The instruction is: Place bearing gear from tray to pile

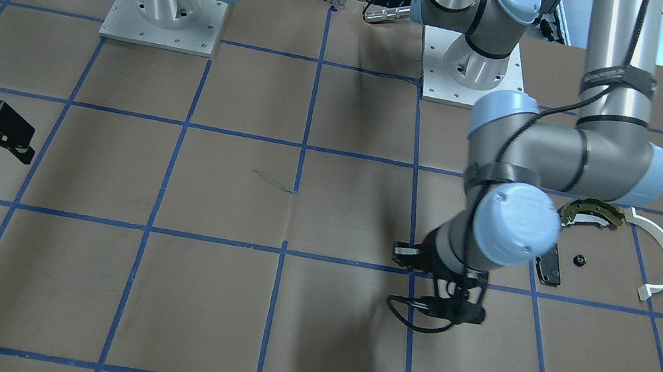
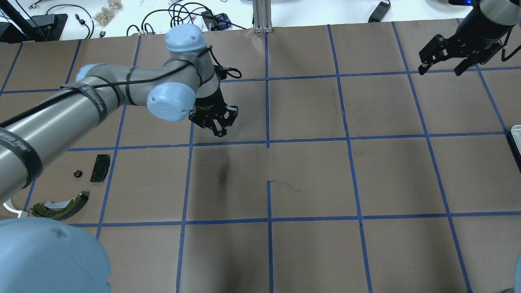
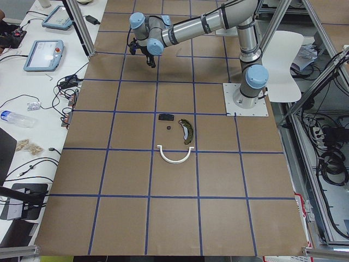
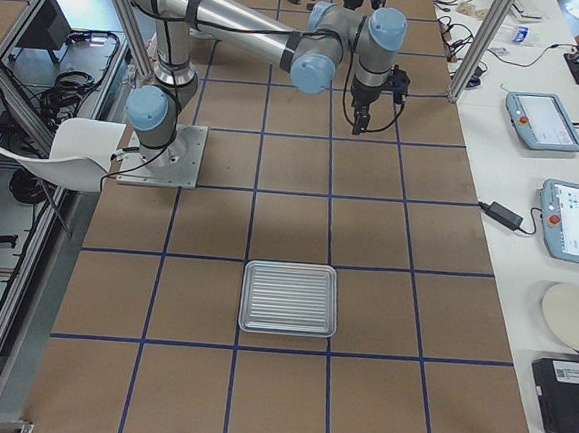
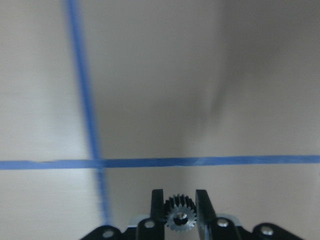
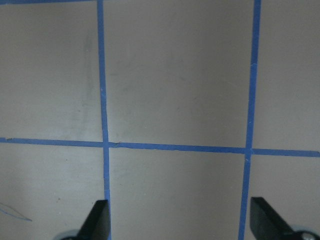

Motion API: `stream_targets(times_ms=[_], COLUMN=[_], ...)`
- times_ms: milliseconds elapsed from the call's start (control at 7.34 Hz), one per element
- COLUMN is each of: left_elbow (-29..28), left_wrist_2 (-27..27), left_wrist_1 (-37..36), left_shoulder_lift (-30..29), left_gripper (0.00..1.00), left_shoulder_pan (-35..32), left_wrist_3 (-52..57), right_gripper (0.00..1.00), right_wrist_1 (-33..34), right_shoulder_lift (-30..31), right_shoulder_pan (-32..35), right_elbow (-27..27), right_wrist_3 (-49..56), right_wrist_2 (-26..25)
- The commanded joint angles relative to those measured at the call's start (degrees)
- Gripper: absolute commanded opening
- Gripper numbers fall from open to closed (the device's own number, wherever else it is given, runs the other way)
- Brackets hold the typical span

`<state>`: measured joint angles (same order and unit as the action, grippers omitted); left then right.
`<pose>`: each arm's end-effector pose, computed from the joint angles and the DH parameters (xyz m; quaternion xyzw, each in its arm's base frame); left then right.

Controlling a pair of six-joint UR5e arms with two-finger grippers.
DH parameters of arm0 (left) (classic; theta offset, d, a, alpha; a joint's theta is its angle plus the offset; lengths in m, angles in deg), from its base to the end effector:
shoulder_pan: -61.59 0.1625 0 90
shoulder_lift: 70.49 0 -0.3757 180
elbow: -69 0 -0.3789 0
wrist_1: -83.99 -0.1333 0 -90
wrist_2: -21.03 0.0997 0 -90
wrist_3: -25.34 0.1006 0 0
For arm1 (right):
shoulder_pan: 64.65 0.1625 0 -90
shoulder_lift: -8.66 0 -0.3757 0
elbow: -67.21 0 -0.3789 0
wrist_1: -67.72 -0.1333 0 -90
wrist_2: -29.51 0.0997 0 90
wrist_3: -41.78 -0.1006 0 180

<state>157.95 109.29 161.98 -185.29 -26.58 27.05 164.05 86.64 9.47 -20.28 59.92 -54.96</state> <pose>-0.1177 -0.5856 0.2322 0.0026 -0.9946 -0.1017 0.0183 -0.0118 -0.5642 0.3619 -0.0184 0.9983 0.0124 0.0542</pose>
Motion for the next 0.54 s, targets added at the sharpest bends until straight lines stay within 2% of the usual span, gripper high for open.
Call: stream_targets(times_ms=[0,136,408], left_elbow=[-0.62,-0.45,-0.27], left_wrist_2=[6.18,7.97,8.43], left_wrist_1=[3.58,3.4,3.22], left_shoulder_lift=[0.37,0.55,0.37], left_gripper=[0.0,0.0,0.0], left_shoulder_pan=[12.7,18.41,27.05], left_wrist_3=[16.48,21.96,27.19], right_gripper=[1.0,1.0,1.0], right_wrist_1=[-1.31,-2.19,-3.77], right_shoulder_lift=[0.15,0.15,1.2], right_shoulder_pan=[7.75,11.71,14.29], right_elbow=[-0.4,-0.4,0.12], right_wrist_3=[-4.58,-5.39,-6.71], right_wrist_2=[-3.41,-3.51,-2.64])
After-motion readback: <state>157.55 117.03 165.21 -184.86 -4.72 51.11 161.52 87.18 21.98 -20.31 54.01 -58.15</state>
